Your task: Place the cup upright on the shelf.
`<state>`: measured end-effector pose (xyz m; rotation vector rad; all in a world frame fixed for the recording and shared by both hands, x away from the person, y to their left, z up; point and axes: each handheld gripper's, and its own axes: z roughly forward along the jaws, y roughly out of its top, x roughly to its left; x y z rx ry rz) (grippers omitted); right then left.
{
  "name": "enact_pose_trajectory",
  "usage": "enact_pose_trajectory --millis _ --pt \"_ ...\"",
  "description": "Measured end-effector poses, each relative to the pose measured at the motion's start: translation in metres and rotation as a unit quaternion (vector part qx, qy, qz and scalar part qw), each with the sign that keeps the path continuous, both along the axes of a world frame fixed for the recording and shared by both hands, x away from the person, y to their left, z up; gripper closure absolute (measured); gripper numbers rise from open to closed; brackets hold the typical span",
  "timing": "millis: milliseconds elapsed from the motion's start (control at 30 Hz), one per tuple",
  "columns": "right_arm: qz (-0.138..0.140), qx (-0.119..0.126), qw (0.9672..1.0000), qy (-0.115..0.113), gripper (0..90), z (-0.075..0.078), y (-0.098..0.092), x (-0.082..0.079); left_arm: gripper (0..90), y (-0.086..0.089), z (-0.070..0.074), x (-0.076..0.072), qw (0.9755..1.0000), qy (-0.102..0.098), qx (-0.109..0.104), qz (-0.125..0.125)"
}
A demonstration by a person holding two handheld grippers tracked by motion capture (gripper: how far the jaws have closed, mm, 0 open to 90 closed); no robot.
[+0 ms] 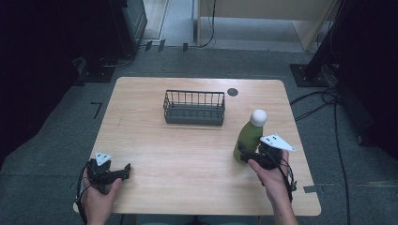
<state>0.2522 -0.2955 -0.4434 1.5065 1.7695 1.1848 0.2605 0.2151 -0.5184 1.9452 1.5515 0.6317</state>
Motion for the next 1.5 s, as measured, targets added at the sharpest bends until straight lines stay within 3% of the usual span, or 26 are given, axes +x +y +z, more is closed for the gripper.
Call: enact_pose_trajectory --millis 400,467,567,833,967,1300,1500 --pt "0.002 0.004 1.0000 -0.005 16.1 0.003 0.004 0.009 0.1 0.000 0.000 0.000 1.0000 0.000 0.000 0.000" --pt "-0.002 0.001 1.0000 -0.010 17.1 0.003 0.005 0.009 0.1 0.000 0.000 0.000 1.0000 0.000 0.000 0.000" --pt "0.000 -0.025 0.9995 -0.020 19.4 0.004 0.009 0.008 0.1 0.000 0.000 0.000 1.0000 0.000 0.000 0.000" --pt "-0.004 -0.032 0.9992 -0.023 20.0 0.004 0.011 0.009 0.2 0.000 0.000 0.000 1.0000 -0.001 -0.001 0.000" --pt "0.003 -0.021 0.9996 -0.020 20.2 0.006 0.015 0.010 0.1 0.000 0.000 0.000 1.0000 0.000 0.000 0.000" --pt "0.021 -0.027 0.9991 -0.024 20.2 0.011 0.031 0.014 0.1 0.000 0.000 0.000 1.0000 -0.001 0.000 0.000" --pt "0.033 -0.023 0.9984 -0.040 20.3 0.018 0.044 0.017 0.1 0.000 0.000 0.000 1.0000 0.000 -0.001 0.000"
